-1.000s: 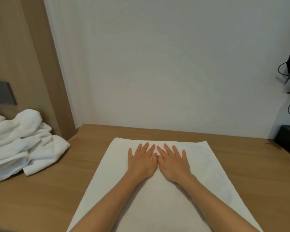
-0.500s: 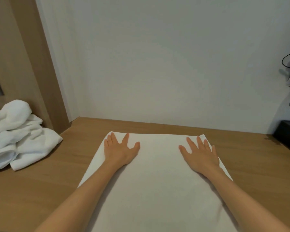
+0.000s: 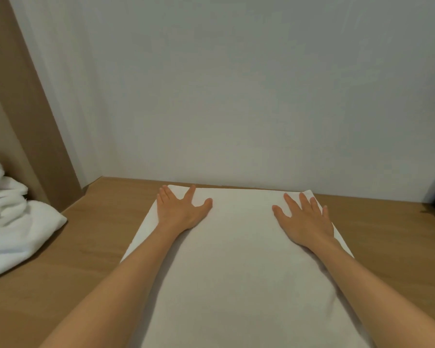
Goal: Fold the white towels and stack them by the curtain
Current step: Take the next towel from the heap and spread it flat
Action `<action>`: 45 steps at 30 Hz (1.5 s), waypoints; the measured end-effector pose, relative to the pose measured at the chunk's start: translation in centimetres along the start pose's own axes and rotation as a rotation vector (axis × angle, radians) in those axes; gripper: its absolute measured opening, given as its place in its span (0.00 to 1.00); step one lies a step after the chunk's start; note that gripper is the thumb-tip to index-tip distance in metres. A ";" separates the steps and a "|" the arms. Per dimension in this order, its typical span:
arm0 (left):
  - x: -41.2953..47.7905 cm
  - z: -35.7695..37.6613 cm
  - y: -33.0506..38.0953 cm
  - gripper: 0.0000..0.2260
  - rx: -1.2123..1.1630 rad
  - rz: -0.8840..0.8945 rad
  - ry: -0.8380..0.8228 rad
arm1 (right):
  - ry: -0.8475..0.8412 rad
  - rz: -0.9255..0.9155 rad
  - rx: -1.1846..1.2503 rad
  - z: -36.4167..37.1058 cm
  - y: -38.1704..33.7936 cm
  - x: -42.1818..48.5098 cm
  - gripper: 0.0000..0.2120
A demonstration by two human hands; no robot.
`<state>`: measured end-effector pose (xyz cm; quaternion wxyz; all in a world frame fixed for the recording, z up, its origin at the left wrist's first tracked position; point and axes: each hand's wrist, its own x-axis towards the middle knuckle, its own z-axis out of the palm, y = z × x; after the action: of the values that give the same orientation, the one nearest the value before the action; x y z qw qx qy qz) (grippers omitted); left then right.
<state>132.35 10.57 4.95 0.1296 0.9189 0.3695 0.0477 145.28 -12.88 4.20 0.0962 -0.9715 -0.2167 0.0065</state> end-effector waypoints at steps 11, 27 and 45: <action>-2.6 -1.4 0.4 0.22 -0.089 0.200 0.075 | 0.132 -0.121 0.154 -1.5 -1.6 -2.2 0.19; -11.8 -0.1 -3.6 0.26 0.059 0.081 0.055 | -0.060 -0.168 0.032 0.5 -3.4 -10.2 0.27; -15.6 -2.1 -2.2 0.23 0.170 0.193 0.144 | -0.042 -0.158 0.001 -3.0 -1.0 -13.6 0.25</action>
<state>119.24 1.75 6.45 0.0195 0.9520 0.2904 0.0944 132.67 -18.27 6.93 0.0925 -0.9510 -0.2945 0.0192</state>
